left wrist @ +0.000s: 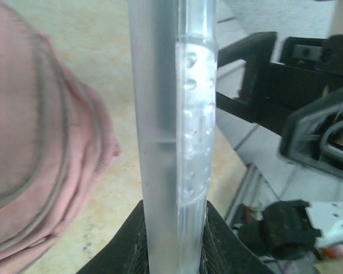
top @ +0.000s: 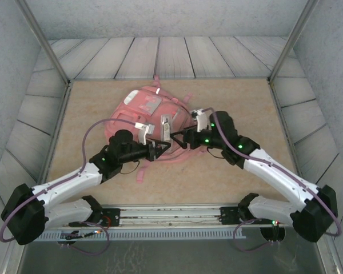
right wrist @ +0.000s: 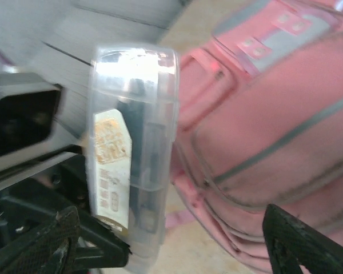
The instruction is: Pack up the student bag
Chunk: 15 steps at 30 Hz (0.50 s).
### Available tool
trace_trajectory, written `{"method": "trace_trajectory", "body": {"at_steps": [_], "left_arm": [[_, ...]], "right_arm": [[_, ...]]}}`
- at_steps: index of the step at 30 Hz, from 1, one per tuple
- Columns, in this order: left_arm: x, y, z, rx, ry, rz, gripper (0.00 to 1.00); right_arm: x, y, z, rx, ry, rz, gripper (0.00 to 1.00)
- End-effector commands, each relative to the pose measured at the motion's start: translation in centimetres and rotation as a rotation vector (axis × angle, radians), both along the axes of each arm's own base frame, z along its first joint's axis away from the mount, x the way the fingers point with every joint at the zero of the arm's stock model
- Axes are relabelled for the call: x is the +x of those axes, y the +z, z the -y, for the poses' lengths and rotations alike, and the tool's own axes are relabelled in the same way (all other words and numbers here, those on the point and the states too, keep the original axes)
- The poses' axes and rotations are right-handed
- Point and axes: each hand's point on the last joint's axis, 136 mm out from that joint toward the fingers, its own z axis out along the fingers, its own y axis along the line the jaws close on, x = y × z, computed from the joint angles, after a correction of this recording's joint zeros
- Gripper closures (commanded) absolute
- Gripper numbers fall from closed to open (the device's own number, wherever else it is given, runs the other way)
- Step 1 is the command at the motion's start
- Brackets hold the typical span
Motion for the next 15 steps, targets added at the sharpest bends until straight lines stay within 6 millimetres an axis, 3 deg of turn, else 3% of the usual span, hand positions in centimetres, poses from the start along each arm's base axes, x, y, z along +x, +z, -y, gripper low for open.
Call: {"method": "trace_trajectory", "body": {"at_steps": [1, 6, 10, 15], "left_arm": [[-2.1, 2.7, 1.2, -0.113, -0.186, 0.024, 0.91], [-3.6, 5.1, 2.1, -0.193, -0.332, 0.060, 0.90], [-3.5, 6.4, 2.6, -0.206, -0.359, 0.095, 0.89], [-3.5, 7.7, 3.0, -0.248, -0.393, 0.125, 0.87]], "right_arm": [[-2.3, 3.4, -0.7, 0.241, 0.214, 0.042, 0.20], [-2.3, 4.2, -0.8, 0.310, 0.267, 0.060, 0.29], [-3.2, 6.1, -1.5, 0.393, 0.352, 0.099, 0.35], [-3.7, 6.8, -1.5, 0.425, 0.380, 0.123, 0.43]]}}
